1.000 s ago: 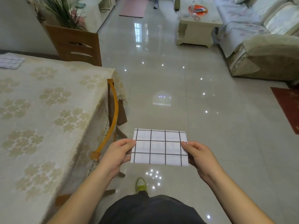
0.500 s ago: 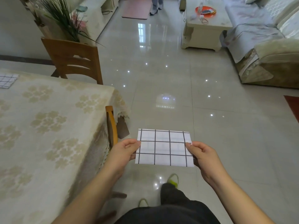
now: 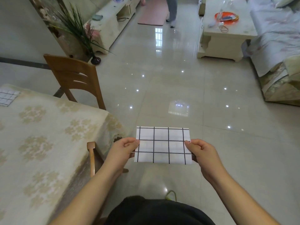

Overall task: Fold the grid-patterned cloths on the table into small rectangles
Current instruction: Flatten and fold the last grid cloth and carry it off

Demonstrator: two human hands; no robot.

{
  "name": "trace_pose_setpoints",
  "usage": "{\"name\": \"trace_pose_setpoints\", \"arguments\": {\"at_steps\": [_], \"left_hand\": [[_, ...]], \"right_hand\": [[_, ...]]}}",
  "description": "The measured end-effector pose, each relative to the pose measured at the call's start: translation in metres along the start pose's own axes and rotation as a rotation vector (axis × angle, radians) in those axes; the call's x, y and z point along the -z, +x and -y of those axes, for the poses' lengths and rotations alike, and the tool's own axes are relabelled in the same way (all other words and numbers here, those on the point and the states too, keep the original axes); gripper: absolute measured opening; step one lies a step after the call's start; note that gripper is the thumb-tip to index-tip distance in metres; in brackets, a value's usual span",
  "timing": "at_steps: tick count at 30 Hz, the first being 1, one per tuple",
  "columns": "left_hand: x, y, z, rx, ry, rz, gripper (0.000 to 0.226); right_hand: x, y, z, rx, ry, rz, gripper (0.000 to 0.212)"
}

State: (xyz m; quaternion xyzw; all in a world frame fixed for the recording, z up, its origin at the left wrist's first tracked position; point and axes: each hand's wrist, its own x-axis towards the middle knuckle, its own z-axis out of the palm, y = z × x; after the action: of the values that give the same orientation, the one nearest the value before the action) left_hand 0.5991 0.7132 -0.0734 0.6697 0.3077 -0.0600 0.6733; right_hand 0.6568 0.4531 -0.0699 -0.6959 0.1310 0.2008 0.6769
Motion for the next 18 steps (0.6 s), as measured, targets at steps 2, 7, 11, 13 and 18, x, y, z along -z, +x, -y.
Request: {"name": "trace_pose_setpoints", "arguments": {"at_steps": [2,7,11,13,18], "left_hand": [[-0.005,0.013,-0.009,0.007,-0.034,-0.013,0.021],[-0.006,0.051,-0.026,0.035,-0.118,-0.058,0.011],[0.008,0.097,-0.034,0.055,-0.14,-0.119,0.008],[0.015,0.123,-0.042,0.049,-0.155,-0.143,0.013],[0.035,0.183,-0.067,0.057,-0.183,-0.195,0.027]], "right_hand": [[-0.002,0.019,0.012,0.002,-0.013,0.009,0.011],[-0.018,0.07,0.032,-0.014,-0.02,0.076,0.016],[-0.045,0.116,0.052,-0.048,-0.031,0.122,0.013],[-0.061,0.141,0.064,-0.034,-0.062,0.131,0.011],[-0.101,0.204,0.099,-0.034,-0.129,0.148,0.012]]}}
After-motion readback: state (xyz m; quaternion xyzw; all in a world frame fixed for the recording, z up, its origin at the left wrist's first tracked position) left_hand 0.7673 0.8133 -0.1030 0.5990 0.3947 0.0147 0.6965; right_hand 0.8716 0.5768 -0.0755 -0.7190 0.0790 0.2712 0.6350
